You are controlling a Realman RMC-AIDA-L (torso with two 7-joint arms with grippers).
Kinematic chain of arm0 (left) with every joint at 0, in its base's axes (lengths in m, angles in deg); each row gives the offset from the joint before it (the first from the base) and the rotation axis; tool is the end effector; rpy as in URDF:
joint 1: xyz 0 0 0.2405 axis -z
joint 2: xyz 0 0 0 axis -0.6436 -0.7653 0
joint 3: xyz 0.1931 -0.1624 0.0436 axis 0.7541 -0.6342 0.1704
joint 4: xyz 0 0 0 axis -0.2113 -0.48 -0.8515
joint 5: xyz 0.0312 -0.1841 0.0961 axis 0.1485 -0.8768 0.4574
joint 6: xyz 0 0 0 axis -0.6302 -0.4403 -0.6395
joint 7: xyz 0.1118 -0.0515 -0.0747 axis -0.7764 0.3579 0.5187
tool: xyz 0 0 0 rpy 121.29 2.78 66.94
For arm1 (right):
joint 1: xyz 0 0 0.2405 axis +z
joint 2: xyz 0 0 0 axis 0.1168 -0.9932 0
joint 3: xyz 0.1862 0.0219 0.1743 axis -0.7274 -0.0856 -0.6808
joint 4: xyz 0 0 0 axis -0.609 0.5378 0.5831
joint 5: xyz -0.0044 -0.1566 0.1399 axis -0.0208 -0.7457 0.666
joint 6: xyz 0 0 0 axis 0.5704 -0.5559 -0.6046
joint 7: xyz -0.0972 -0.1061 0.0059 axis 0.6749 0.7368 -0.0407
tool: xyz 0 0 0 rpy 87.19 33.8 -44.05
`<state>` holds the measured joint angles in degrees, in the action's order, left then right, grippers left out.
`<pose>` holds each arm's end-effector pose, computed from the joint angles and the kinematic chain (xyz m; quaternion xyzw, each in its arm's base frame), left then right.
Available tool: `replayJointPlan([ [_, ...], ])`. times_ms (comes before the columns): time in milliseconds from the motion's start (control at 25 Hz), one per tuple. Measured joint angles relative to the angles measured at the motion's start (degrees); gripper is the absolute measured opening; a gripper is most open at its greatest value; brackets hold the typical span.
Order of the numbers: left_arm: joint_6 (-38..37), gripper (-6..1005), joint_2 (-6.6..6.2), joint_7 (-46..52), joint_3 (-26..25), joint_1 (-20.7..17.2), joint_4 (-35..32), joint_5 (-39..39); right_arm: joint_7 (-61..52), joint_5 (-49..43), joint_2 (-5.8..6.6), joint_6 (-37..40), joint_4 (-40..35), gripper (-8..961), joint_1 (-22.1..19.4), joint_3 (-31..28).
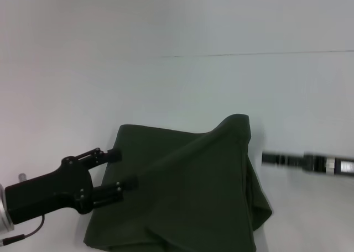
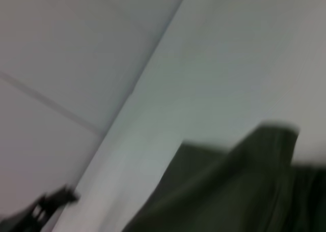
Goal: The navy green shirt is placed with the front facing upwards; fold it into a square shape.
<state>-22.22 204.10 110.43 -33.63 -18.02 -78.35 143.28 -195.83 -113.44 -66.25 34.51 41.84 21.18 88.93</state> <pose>-0.2837 0.2658 -0.0072 -0.8952 -0.2445 -0.3479 0.1333 0.3113 0.3078 0.0096 -0.8028 0.5331 0.2592 0.0644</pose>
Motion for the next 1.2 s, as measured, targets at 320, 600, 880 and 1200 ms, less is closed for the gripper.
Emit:
replayJointPlan([
  [320, 0.82, 799, 0.0, -2.28, -4.23, -0.17, 1.84, -0.55, 1.65, -6.46, -1.19, 8.48, 0.2, 783, -3.41, 0.18],
  [600, 1.75, 799, 0.0, -3.27, -4.82, 0.71, 2.91, -1.82, 3.69, -10.97, -3.49, 7.43, 0.4, 917, -4.5, 0.74],
  [880, 1.86, 798, 0.0, -3.74, -4.85, 1.05, 3.56, -1.95, 3.9, -12.41, -4.48, 5.25, 0.73, 914, -3.17, 0.87],
  [1200, 1.86, 797, 0.0, -4.04, -4.88, 0.92, 3.55, -2.24, 3.59, -12.62, -4.49, 3.5, 2.31, 903, -1.13, 2.11],
])
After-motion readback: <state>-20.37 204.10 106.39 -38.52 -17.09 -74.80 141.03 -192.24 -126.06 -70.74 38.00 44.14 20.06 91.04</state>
